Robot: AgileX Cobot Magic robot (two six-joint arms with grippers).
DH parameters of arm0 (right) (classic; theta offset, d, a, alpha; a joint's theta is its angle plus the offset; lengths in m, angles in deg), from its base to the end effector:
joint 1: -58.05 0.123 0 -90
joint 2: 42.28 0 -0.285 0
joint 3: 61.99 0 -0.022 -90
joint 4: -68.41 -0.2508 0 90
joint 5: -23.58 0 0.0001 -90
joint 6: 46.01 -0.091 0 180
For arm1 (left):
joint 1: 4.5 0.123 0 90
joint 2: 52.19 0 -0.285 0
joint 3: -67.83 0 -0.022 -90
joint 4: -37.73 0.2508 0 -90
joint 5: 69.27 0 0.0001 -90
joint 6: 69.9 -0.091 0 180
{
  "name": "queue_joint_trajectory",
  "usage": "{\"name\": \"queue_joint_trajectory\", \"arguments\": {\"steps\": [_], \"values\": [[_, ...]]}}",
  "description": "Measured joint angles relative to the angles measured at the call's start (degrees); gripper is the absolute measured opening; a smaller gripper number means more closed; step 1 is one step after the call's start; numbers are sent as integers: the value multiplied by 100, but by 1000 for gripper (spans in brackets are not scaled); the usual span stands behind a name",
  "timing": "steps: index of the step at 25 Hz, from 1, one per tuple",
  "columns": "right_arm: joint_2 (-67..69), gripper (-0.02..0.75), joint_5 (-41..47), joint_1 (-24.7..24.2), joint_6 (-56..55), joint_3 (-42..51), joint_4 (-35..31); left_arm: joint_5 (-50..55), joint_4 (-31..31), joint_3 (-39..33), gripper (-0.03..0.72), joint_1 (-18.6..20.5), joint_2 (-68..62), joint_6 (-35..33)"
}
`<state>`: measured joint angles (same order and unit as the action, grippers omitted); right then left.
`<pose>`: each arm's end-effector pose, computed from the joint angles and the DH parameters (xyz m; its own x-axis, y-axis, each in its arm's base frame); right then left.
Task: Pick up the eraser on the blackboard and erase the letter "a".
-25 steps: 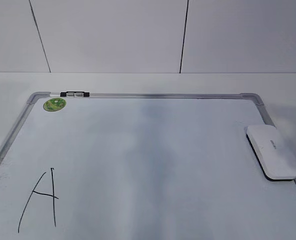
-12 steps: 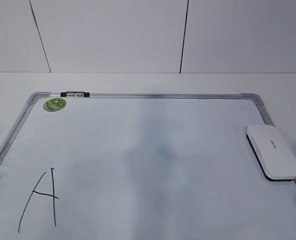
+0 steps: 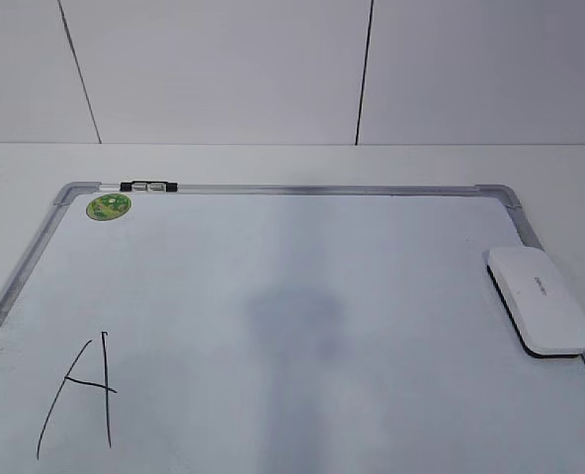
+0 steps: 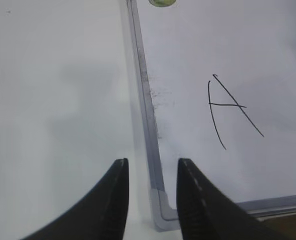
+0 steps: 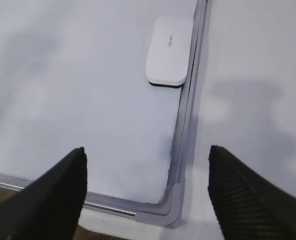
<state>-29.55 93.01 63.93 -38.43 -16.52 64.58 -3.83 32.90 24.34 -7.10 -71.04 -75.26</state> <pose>-0.0051 0.0052 0.2812 -0.5867 -0.1694 -0.7919 -0.2165 0.9751 -0.0481 0.0136 -0.0076 0.2954 -0.6037 0.0857 -0.7926 0.1413 0.9900 -0.0005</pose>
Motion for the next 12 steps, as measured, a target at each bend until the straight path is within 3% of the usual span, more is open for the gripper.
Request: {"name": "queue_joint_trajectory", "arguments": {"steps": [5, 12], "values": [[-547, 580, -219, 0, 13, 116, 23, -200, 0, -424, 245, 0, 492, -57], [-599, 580, -303, 0, 13, 280, 156, -200, 22, -458, 245, 0, 1026, -76]]}}
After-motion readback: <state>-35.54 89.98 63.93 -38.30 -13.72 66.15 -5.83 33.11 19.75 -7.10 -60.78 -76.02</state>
